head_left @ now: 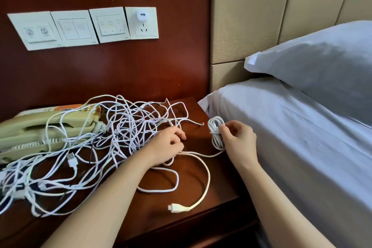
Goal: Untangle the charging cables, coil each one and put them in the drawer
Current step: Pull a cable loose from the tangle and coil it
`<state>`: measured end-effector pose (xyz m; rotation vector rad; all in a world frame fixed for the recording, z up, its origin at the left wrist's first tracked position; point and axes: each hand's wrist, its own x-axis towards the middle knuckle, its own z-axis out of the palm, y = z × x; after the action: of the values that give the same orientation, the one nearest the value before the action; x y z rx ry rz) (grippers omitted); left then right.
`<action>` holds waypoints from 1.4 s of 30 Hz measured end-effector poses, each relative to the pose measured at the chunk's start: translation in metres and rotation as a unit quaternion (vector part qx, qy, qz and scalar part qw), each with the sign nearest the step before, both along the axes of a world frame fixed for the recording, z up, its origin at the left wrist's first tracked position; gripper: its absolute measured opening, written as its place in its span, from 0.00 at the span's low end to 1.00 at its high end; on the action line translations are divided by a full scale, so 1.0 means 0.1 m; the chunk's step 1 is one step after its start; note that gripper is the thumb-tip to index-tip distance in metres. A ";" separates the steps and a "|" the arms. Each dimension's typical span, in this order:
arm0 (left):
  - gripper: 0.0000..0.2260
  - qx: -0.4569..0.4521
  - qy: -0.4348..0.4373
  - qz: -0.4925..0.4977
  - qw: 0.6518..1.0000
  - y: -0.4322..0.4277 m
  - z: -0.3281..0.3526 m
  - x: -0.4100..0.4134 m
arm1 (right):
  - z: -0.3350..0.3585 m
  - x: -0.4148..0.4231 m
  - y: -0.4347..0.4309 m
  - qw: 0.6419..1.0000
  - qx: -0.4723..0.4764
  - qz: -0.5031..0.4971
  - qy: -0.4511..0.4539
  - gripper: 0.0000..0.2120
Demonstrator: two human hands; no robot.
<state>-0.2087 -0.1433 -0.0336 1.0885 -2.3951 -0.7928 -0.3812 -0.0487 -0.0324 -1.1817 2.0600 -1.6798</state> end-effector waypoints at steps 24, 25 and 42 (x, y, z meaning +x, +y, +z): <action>0.10 -0.252 -0.132 0.124 0.951 -0.02 0.01 -0.12 | 0.03 0.11 -0.27 0.989 0.117 -0.033 0.089 0.08; 0.14 -0.230 -0.128 0.124 0.957 0.00 0.01 -0.14 | 0.02 0.09 -0.31 0.988 0.117 -0.032 0.093 0.08; 0.11 -0.144 -0.014 0.147 0.978 0.00 -0.11 -0.15 | -0.06 0.08 -0.54 0.990 0.079 -0.007 0.121 0.11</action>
<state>-0.2240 -0.1433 -0.0451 1.2946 -2.2097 -0.3209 -0.3730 -0.1029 -0.0384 -1.3786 2.2970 -1.4071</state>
